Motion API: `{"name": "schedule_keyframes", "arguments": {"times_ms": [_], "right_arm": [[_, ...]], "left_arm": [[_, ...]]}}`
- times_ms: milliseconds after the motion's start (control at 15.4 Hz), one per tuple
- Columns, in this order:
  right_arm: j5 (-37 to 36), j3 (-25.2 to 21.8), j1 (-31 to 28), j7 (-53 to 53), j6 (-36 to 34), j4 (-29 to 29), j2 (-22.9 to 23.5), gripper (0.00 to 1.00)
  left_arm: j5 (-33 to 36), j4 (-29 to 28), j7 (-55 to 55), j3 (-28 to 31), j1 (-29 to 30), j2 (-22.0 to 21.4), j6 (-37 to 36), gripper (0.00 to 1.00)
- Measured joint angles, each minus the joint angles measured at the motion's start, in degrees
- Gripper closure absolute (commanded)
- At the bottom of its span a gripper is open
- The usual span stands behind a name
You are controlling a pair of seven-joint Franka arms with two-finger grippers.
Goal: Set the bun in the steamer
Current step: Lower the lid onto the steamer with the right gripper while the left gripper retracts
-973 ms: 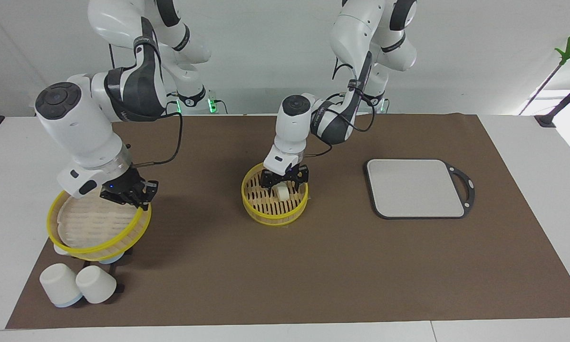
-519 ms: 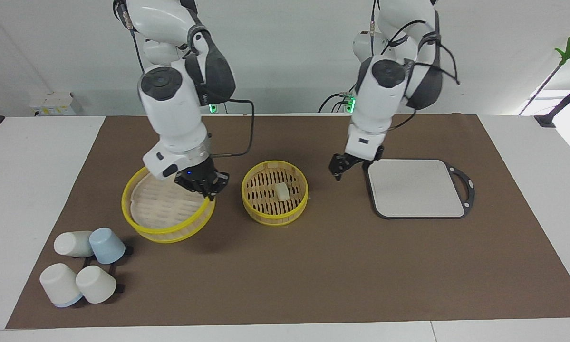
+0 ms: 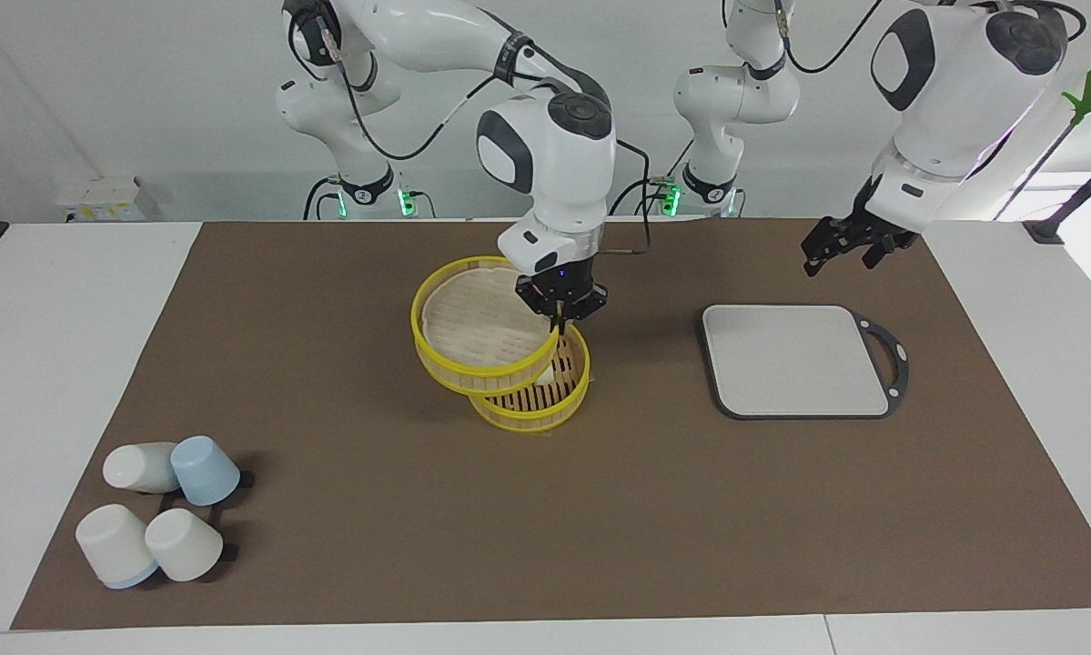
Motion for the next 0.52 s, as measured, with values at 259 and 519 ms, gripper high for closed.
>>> {"name": "schedule_keyframes", "arguments": {"times_ms": [259,519], "right_arm": [[0.0,0.0,0.8,1.7,3.8,-0.1,2.4,1.0],[0.0,0.0,1.3,2.3,8.8,-2.9,2.7,1.0]], "left_arm": [[0.6,0.1,1.8,-0.4,0.0,-1.8,-2.4,0.0],[0.6,0.1,2.8,-0.5,0.0,-2.6,-3.4,0.0]]}}
